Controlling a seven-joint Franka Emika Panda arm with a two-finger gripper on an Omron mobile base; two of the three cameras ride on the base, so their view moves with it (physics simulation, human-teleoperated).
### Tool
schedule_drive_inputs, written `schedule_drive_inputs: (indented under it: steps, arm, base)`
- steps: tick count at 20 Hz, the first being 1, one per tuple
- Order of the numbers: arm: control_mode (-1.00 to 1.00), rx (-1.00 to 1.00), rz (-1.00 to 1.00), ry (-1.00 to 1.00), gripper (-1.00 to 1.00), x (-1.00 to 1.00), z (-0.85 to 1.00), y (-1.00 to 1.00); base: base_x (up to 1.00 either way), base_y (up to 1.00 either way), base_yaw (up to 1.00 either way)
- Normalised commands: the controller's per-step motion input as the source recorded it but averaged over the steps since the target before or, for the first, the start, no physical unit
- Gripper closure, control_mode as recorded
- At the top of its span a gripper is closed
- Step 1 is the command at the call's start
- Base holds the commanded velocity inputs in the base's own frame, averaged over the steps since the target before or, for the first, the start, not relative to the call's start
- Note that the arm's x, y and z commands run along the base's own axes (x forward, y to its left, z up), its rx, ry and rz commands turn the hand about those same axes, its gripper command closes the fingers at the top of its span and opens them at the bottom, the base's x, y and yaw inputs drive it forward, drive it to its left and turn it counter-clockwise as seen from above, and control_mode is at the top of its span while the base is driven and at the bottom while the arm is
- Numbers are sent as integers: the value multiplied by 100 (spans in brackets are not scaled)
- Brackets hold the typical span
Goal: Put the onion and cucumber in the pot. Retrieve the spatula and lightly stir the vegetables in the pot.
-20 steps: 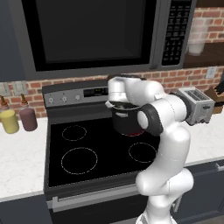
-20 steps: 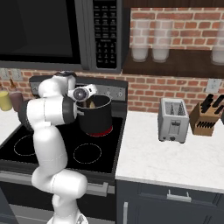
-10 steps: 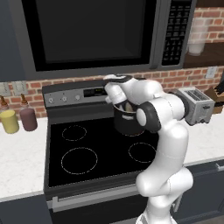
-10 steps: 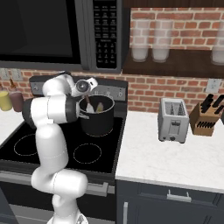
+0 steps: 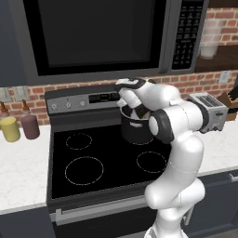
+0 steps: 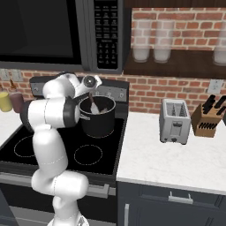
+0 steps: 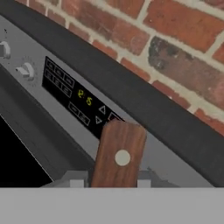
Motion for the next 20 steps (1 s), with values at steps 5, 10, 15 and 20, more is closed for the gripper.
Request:
schedule_drive_inputs:
  steps: [5,10,15,20]
  arm:
    - [-100,12,14,0,100,-18,-34,-10]
    - [-100,21,17,0,100,0,-46,0]
    - [-100,18,17,-6,100,4,-43,-10]
    - [-100,7,10,-9,100,1,-51,-49]
  base:
    - [0,0,0]
    - [0,0,0]
    - [0,0,0]
    - [0,0,0]
